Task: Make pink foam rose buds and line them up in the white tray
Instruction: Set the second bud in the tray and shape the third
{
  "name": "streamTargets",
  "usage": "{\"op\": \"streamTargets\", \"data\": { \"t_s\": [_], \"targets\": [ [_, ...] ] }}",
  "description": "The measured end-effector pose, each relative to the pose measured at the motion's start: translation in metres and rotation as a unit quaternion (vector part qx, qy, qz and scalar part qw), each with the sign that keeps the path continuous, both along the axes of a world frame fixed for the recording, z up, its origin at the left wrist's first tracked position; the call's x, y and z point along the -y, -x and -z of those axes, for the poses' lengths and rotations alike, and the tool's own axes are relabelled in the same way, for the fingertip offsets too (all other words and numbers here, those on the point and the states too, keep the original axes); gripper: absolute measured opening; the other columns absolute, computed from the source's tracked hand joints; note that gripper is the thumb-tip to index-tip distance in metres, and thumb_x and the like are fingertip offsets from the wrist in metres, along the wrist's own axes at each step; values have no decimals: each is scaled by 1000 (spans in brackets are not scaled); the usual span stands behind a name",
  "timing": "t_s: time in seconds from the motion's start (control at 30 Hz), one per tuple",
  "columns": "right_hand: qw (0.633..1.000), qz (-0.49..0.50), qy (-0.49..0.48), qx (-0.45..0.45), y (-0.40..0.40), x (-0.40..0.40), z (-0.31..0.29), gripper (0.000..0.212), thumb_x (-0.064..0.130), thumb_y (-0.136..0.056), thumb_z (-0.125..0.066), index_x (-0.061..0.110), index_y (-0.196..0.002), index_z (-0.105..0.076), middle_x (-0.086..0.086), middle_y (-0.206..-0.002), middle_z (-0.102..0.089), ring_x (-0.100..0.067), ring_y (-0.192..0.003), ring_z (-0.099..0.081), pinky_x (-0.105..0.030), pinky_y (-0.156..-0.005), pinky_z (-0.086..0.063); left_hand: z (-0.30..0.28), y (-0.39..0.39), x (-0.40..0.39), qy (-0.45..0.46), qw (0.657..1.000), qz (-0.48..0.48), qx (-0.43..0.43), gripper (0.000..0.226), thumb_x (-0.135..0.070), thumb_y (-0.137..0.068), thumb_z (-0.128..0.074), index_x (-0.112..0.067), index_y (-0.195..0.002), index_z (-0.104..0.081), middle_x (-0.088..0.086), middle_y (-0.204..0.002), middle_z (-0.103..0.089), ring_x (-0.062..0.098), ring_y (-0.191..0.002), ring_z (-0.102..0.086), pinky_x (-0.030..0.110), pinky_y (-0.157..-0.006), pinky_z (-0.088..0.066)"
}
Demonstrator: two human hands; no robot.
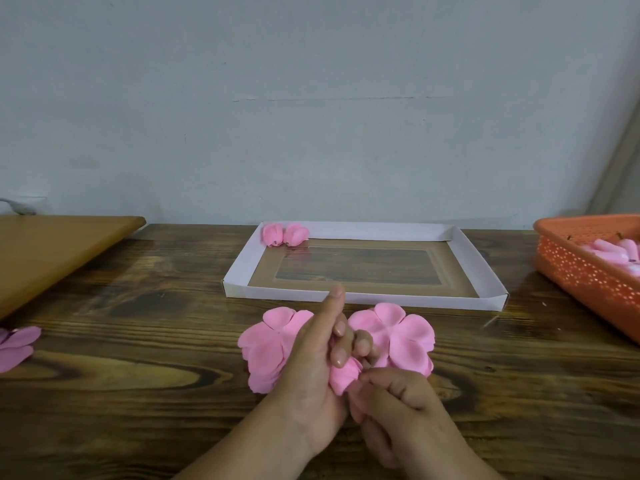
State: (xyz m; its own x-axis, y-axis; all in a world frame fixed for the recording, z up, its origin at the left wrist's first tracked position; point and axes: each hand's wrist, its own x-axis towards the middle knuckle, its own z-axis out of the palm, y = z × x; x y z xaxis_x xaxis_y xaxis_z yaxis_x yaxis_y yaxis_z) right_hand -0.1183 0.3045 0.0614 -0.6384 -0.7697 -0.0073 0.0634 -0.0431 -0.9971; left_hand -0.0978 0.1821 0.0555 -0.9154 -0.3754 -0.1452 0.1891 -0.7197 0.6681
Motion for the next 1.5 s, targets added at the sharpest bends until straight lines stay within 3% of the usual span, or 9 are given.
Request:
{"op": "streamTargets", "data": {
  "t_s": [0.13,0.27,0.4,0.5,0.67,0.77,1.07,1.27,1.5],
  "targets": [
    [967,-48,33,248,2,1,-2,23,20,-69,-61,8,-51,-55,-4,-41,-31,-11,-29,-27,-11,-36,-21,0,-2,3,3,999,16,-29,49,-47,-61,-89,-20,-48,-51,-5,-35,-32,12,-45,-51,30,-65,-54],
    [956,-56,48,283,3,4,1,22,23,-72,-62,10,-55,-57,-5,-44,-33,-11,-31,-30,-13,-35,-23,-1,0,5,13,1000,8,-23,51,-51,-66,-87,-21,-48,-50,-7,-34,-30,11,-43,-48,27,-61,-55],
    [985,38,-41,-164,2,1,10,23,28,-83,-53,40,-66,-64,15,-60,-58,1,-55,-52,-9,-51,-36,0,2,4,24,999,-20,25,48,-54,-64,-84,-21,-50,-52,-6,-37,-27,11,-42,-44,26,-61,-53],
    [843,83,-113,-519,4,-6,12,26,21,-86,-60,46,-91,-65,27,-95,-64,0,-86,-61,-9,-58,-43,0,3,3,6,998,-34,52,44,-52,-68,-78,-21,-49,-52,-5,-40,-27,12,-43,-45,27,-62,-51],
    [729,51,-215,-648,5,1,9,20,26,-69,-79,26,-88,-76,4,-88,-72,-11,-73,-68,-16,-49,-49,3,6,5,-21,995,-58,81,49,-45,-88,-70,-20,-51,-49,-4,-42,-28,12,-42,-43,25,-56,-51],
    [774,23,-186,-605,6,-3,11,23,29,-99,-49,18,-116,-61,-3,-112,-64,-18,-101,-62,-20,-84,-49,4,5,3,-15,997,-38,73,48,-43,-84,-73,-20,-50,-49,-4,-42,-28,12,-42,-44,25,-55,-51],
    [986,36,-55,-156,4,-1,0,29,21,-81,-53,15,-53,-55,12,-45,-45,-1,-43,-41,-10,-46,-30,-1,1,1,-15,1000,5,8,43,-42,-69,-80,-20,-49,-50,-5,-39,-30,11,-43,-47,28,-63,-52],
    [962,-94,12,256,9,-3,-5,21,21,-75,-60,11,-56,-59,-2,-47,-33,-8,-34,-30,-13,-34,-23,-2,-2,7,-10,999,12,-29,47,-42,-67,-89,-20,-50,-51,-6,-36,-31,11,-43,-46,28,-60,-54],
    [988,-69,-17,134,2,1,1,27,29,-86,-59,16,-63,-62,-3,-47,-42,-10,-37,-35,-17,-38,-27,-2,3,10,15,999,-44,18,44,-49,-65,-82,-21,-49,-53,-5,-36,-25,12,-40,-42,28,-62,-48]
  ]
}}
